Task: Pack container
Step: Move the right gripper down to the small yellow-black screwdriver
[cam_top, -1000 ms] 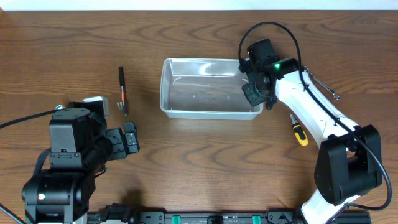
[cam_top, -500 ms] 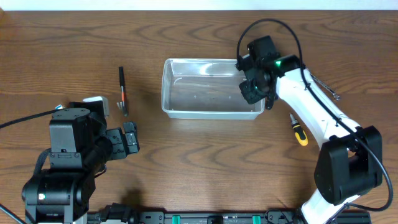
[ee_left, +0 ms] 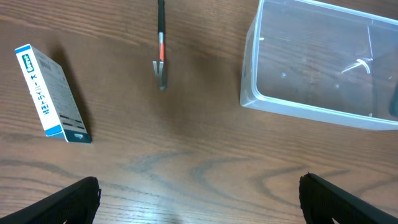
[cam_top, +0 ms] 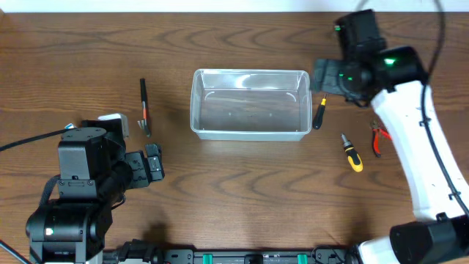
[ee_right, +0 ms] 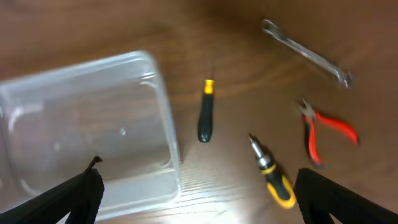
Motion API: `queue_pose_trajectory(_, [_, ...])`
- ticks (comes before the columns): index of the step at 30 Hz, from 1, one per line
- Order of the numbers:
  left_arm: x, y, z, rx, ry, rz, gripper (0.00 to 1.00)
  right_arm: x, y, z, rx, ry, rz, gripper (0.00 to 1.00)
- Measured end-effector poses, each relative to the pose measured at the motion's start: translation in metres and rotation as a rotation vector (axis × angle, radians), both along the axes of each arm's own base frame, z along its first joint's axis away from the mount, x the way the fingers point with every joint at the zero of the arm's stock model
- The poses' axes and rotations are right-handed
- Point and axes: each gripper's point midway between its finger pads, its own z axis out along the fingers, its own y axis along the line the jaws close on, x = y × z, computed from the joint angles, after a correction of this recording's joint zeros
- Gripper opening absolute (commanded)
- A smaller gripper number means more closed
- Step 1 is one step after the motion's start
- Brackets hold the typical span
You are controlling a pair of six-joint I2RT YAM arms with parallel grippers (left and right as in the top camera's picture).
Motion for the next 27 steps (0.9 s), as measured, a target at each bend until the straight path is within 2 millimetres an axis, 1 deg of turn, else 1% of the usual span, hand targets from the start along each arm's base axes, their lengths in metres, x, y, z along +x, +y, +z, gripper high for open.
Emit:
queue_pose_trajectory(3, [-0.001, 0.000, -0.001, 0.000, 0.007, 0.000, 0.98, 0.003, -0.003, -0.008, 0.050, 0.015, -0.082, 0.99])
queue_pose_trajectory(6, [-0.004, 0.000, -0.003, 0.001, 0.021, 0.000, 0.98, 0.012, 0.005, -0.025, 0.096, 0.047, -0.108, 0.99])
queue_pose_trajectory(7, [-0.005, 0.000, -0.004, 0.001, 0.027, 0.000, 0.98, 0.014, 0.007, -0.031, 0.102, 0.063, -0.114, 0.97])
queue_pose_trajectory(9, [-0.006, 0.000, -0.005, 0.001, 0.031, 0.000, 0.98, 0.015, 0.010, -0.044, 0.111, 0.098, -0.130, 0.97])
queue_pose_trajectory(12, [-0.007, 0.000, -0.005, 0.001, 0.035, 0.000, 0.98, 0.014, 0.009, -0.063, 0.116, 0.158, -0.191, 0.98])
queue_pose_trajectory(15, [-0.007, 0.000, -0.005, 0.001, 0.035, 0.000, 0.98, 0.018, 0.007, -0.074, 0.124, 0.175, -0.236, 0.98])
queue_pose_trajectory(18, [-0.007, 0.000, -0.005, 0.001, 0.036, 0.000, 0.98, 0.025, 0.005, -0.078, 0.135, 0.163, -0.261, 0.97])
queue_pose_trajectory(20, [-0.007, 0.000, -0.005, 0.001, 0.036, 0.000, 0.98, 0.025, 0.003, -0.078, 0.136, 0.162, -0.269, 0.96])
queue_pose_trajectory(23, [-0.007, 0.000, -0.006, 0.001, 0.037, 0.000, 0.98, 0.022, -0.001, -0.079, 0.138, 0.177, -0.298, 0.97])
queue_pose_trajectory(27, [-0.007, 0.000, -0.006, 0.001, 0.037, 0.000, 0.98, 0.016, -0.014, -0.083, 0.134, 0.209, -0.348, 0.99])
